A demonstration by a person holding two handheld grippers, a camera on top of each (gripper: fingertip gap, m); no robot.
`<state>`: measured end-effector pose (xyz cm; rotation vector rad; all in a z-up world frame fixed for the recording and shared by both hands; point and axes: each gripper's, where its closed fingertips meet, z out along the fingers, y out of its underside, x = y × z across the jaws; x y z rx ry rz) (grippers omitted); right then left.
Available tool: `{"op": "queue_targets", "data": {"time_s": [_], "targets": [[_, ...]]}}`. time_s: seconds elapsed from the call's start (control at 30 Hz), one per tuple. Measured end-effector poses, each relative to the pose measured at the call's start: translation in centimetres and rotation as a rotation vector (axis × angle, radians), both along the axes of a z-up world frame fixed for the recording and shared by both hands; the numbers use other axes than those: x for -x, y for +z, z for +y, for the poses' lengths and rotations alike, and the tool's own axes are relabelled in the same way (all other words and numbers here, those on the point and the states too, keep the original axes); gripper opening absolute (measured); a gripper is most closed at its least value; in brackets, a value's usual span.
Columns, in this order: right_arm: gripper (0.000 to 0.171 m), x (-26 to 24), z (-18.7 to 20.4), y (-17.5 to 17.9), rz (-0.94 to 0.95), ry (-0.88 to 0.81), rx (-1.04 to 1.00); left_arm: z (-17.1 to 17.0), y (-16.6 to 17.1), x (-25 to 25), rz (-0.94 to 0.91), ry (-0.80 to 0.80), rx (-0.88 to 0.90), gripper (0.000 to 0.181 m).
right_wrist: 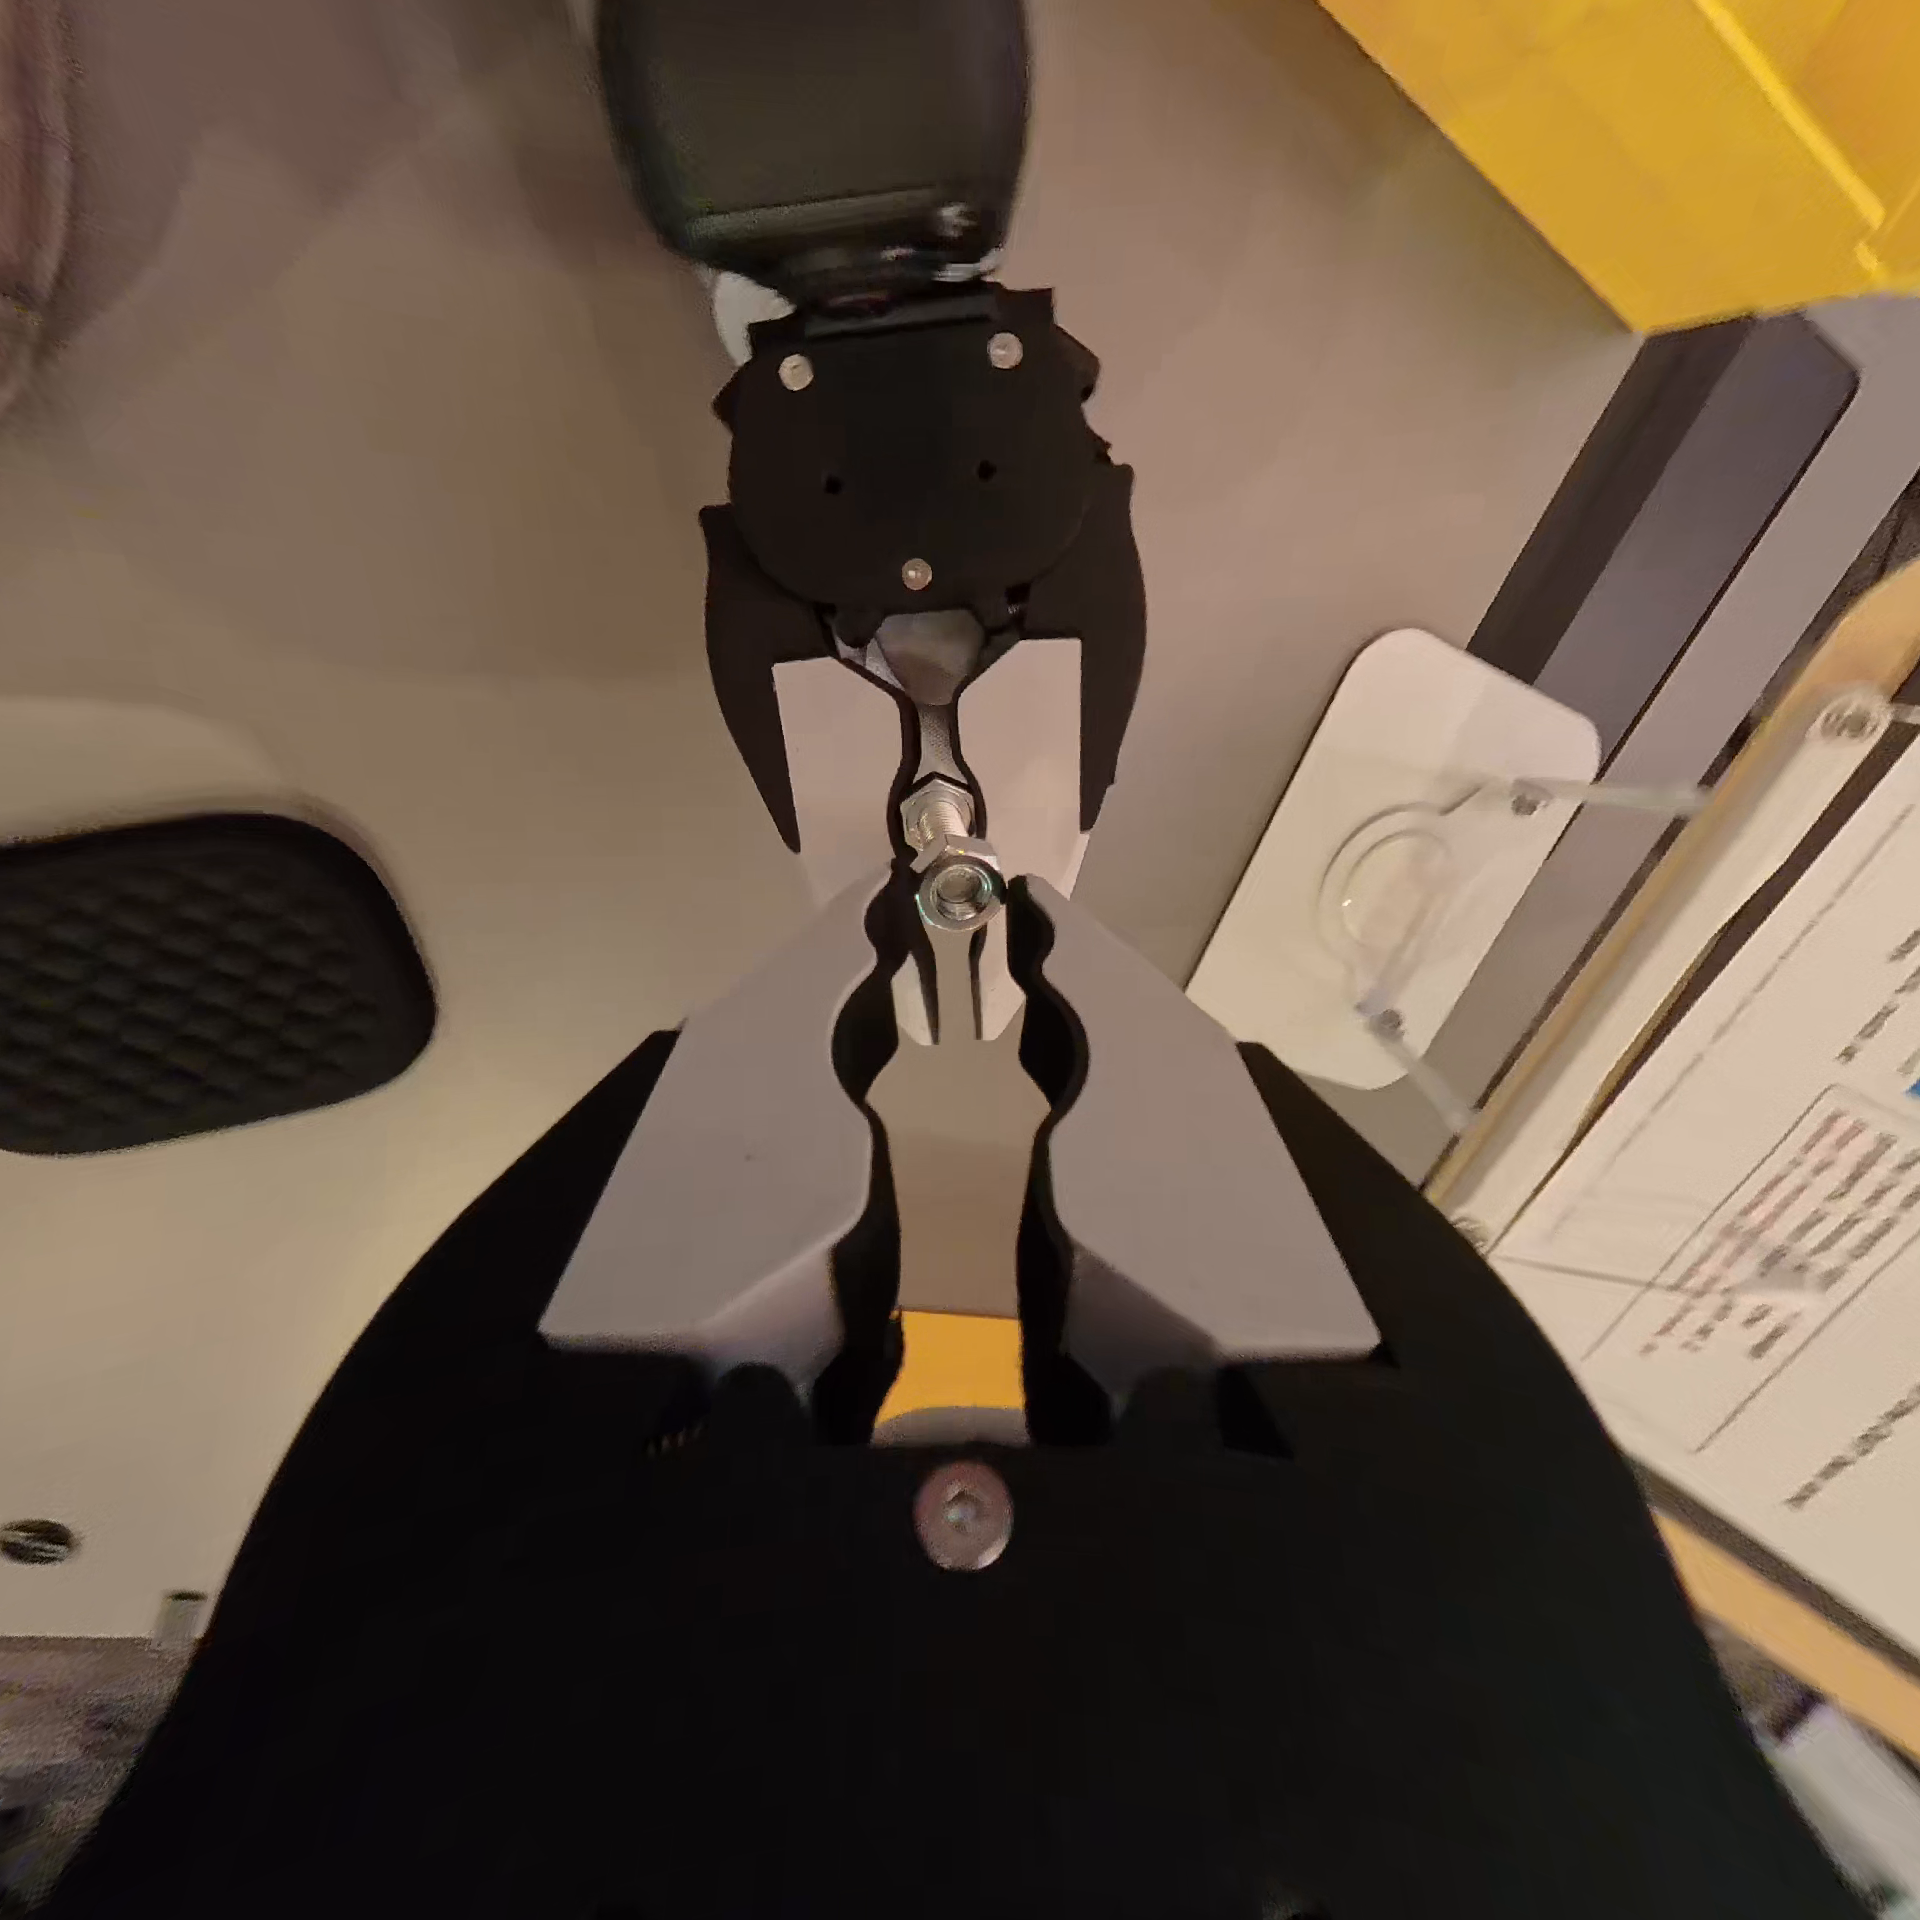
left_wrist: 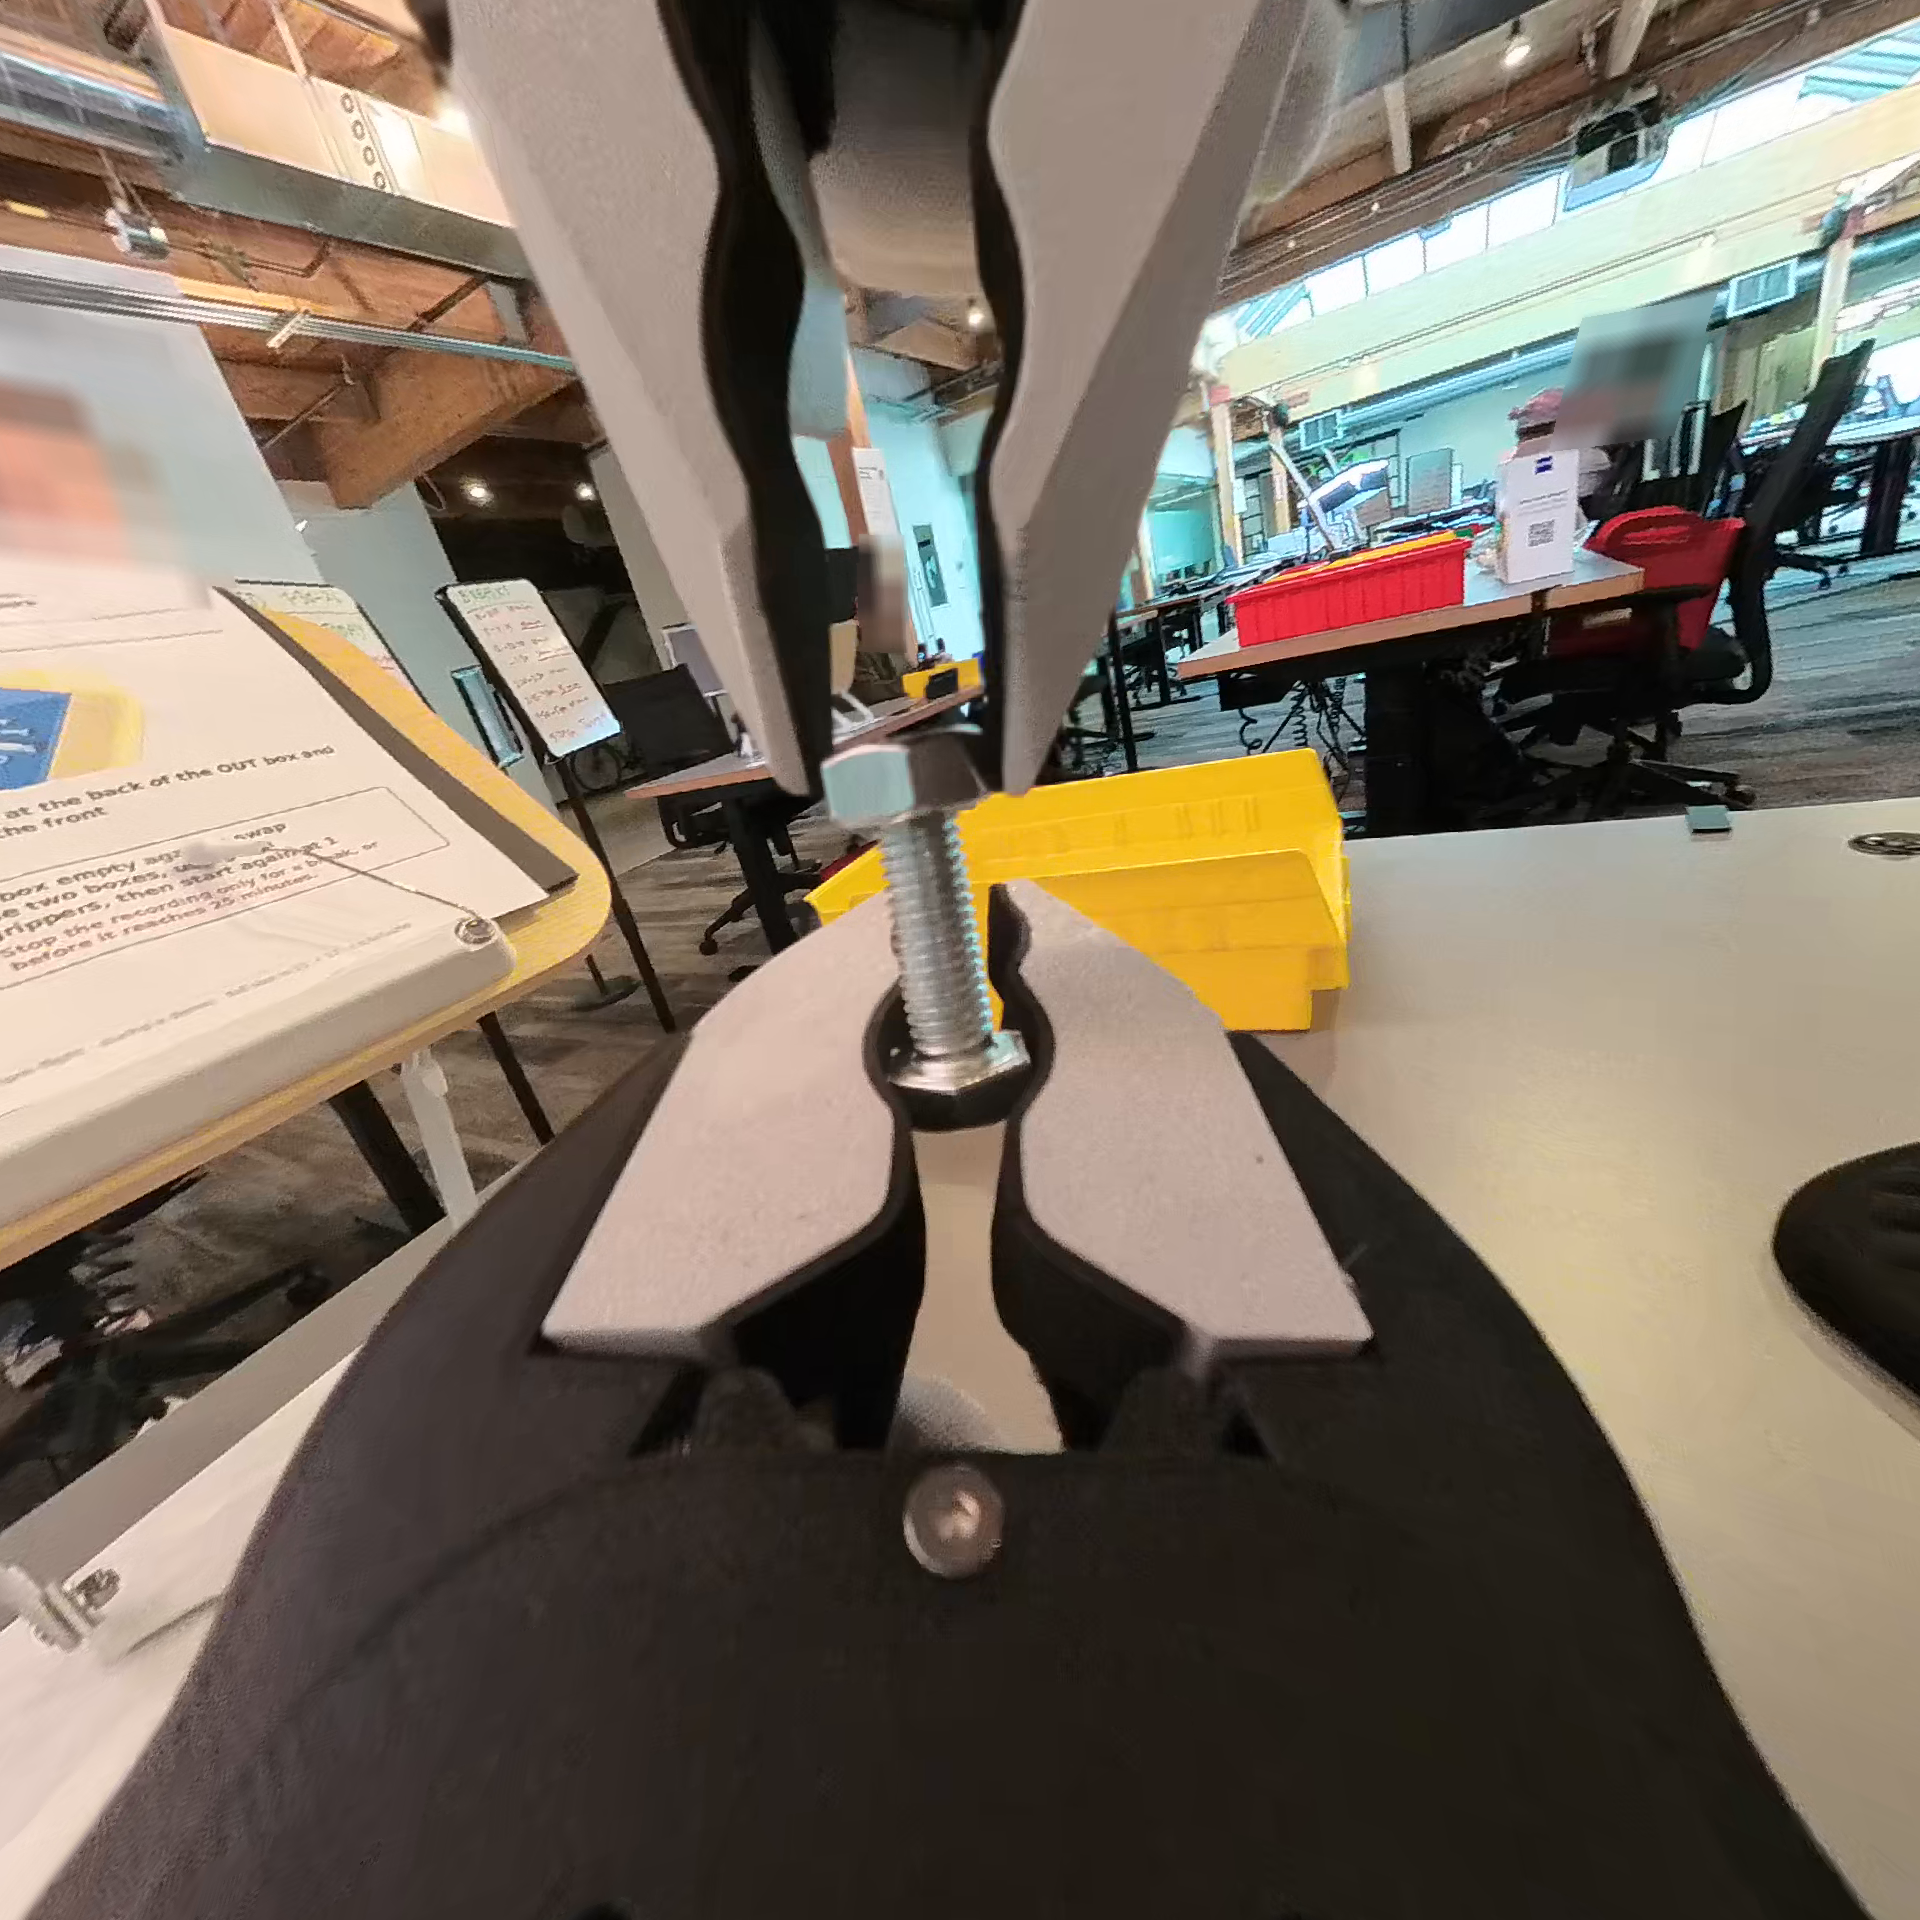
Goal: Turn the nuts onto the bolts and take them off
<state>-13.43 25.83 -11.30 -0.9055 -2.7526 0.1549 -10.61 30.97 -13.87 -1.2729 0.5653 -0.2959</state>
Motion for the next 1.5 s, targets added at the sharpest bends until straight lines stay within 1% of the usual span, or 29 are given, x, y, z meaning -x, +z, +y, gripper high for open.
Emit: {"op": "queue_targets", "data": {"time_s": [0.13,0.23,0.27,0.4,0.47,0.5,0.53,0.57,0.63,0.67,0.73,0.8,0.9,0.97,1.03,1.1,1.23,1.33,1.4,1.43,1.47,1.5], "targets": [[0.016,0.4,0.7,-0.5,-0.029,-0.312,0.091,1.0,-0.7,1.0,0.024,0.086,0.017,0.010],[0.016,0.5,1.2,-1.2,-0.026,-0.576,0.146,1.6,-1.4,1.7,0.075,0.165,0.013,0.010],[0.016,0.4,1.3,-1.4,-0.016,-0.639,0.155,1.8,-1.7,1.8,0.092,0.184,0.008,0.010],[0.016,-0.2,1.3,-2.5,0.005,-0.782,0.190,2.0,-2.7,1.6,0.166,0.237,-0.024,0.010],[0.016,-0.4,1.4,-2.8,0.023,-0.818,0.230,2.0,-2.9,1.5,0.172,0.234,-0.028,0.010],[0.017,-0.4,1.3,-2.8,0.027,-0.806,0.241,1.9,-2.7,1.4,0.174,0.234,-0.042,0.010],[0.033,-0.5,1.3,-2.7,0.033,-0.775,0.240,1.8,-2.5,1.4,0.162,0.228,-0.047,0.010],[0.042,-0.4,1.4,-2.5,0.053,-0.728,0.222,1.7,-2.3,1.5,0.145,0.221,-0.042,0.010],[0.047,-0.3,1.3,-1.8,0.093,-0.558,0.169,1.8,-2.2,1.8,0.113,0.219,-0.033,0.010],[0.048,-0.1,1.4,-1.3,0.124,-0.478,0.138,1.8,-2.2,1.9,0.101,0.218,-0.027,0.010],[0.046,0.0,1.3,-0.8,0.127,-0.331,0.067,1.9,-2.2,1.9,0.089,0.215,-0.023,0.010],[0.039,0.4,1.3,-0.4,0.149,-0.179,-0.010,1.9,-2.3,1.8,0.085,0.213,-0.023,0.010],[0.034,0.2,1.8,-1.1,0.118,0.038,-0.148,1.8,-2.4,1.6,0.073,0.206,-0.021,0.010],[0.034,0.2,1.8,-1.7,0.110,0.143,-0.197,1.7,-2.5,1.4,0.075,0.203,-0.023,0.010],[0.031,0.4,1.6,-2.0,0.115,0.191,-0.205,1.7,-2.5,1.3,0.069,0.197,-0.024,0.010],[0.029,0.7,1.3,-2.0,0.134,0.230,-0.199,1.7,-2.5,1.3,0.065,0.195,-0.023,0.010],[0.016,0.5,1.1,-2.4,0.103,0.272,-0.190,1.7,-2.5,1.4,0.057,0.194,-0.020,0.010],[0.015,0.4,1.3,-2.6,0.090,0.255,-0.186,1.8,-2.6,1.4,0.060,0.195,-0.016,0.010],[0.015,0.4,1.3,-2.6,0.076,0.181,-0.148,1.8,-2.6,1.4,0.061,0.201,-0.018,0.010],[0.015,0.5,1.4,-2.6,0.068,0.116,-0.120,1.9,-2.6,1.5,0.062,0.206,-0.016,0.010],[0.015,0.5,1.5,-2.6,0.052,0.019,-0.078,2.0,-2.7,1.6,0.064,0.218,-0.016,0.010],[0.015,0.6,1.6,-2.7,0.026,-0.123,-0.019,2.0,-2.7,1.8,0.066,0.228,-0.015,0.010]]}}
